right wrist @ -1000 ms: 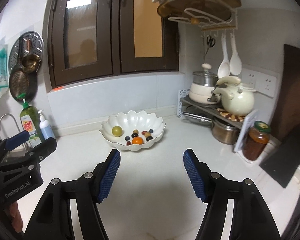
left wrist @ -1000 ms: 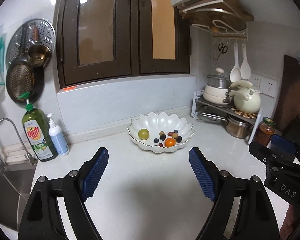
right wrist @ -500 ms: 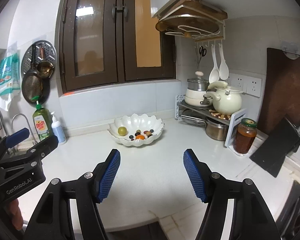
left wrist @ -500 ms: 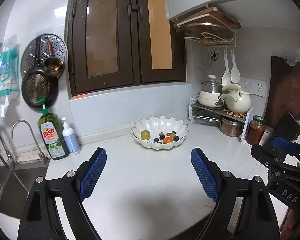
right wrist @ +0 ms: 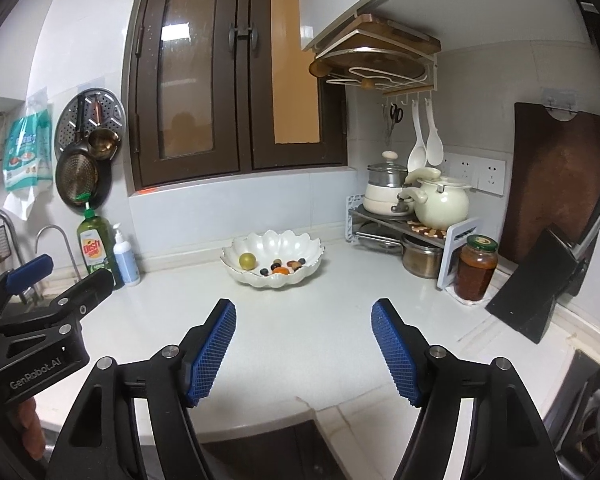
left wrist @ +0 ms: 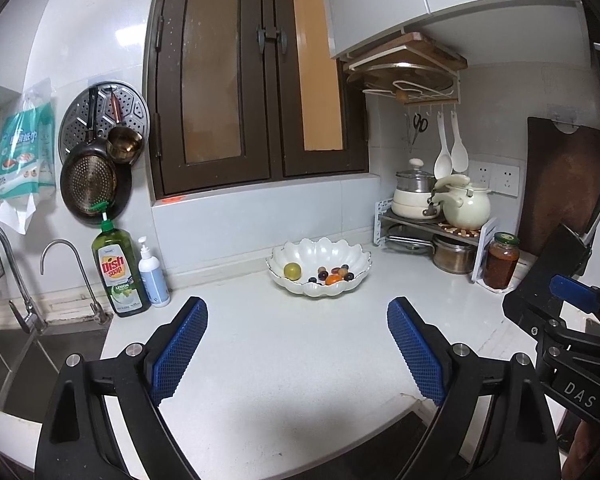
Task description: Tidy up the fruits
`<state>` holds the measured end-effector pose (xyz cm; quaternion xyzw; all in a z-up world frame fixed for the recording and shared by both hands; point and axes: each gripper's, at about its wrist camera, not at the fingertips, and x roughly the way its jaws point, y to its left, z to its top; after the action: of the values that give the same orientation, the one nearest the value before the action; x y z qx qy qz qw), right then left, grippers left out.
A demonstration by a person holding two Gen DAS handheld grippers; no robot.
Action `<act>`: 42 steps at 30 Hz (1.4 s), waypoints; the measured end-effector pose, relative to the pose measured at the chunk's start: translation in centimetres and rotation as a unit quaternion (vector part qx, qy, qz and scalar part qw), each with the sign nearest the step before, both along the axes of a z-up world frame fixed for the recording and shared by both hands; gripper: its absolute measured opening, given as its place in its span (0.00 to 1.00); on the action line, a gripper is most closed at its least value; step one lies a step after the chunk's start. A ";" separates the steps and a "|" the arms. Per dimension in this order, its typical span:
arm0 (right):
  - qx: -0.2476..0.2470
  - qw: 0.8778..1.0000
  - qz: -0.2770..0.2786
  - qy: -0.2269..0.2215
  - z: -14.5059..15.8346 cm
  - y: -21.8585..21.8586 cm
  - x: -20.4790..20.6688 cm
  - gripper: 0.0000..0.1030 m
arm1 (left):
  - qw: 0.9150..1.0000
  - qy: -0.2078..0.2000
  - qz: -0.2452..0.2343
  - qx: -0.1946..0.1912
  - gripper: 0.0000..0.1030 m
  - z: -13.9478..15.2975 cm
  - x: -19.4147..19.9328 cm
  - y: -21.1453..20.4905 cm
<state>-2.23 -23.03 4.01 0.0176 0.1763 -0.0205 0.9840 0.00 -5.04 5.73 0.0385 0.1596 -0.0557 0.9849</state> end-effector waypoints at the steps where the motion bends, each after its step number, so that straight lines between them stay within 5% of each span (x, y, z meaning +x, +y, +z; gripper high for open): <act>1: 0.000 1.000 0.000 -0.001 0.0 0.0 -0.2 0.69 | 1.000 -0.002 -0.001 -0.001 0.90 0.0 -0.3 0.0; 42: 0.002 1.000 -0.010 -0.005 -0.2 0.2 -2.0 0.69 | 1.000 -0.017 0.006 0.004 0.95 0.2 -2.5 0.3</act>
<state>-4.19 -22.80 3.82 0.0215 0.1712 -0.0301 0.9845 -2.51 -4.70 5.94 0.0423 0.1433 -0.0488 0.9876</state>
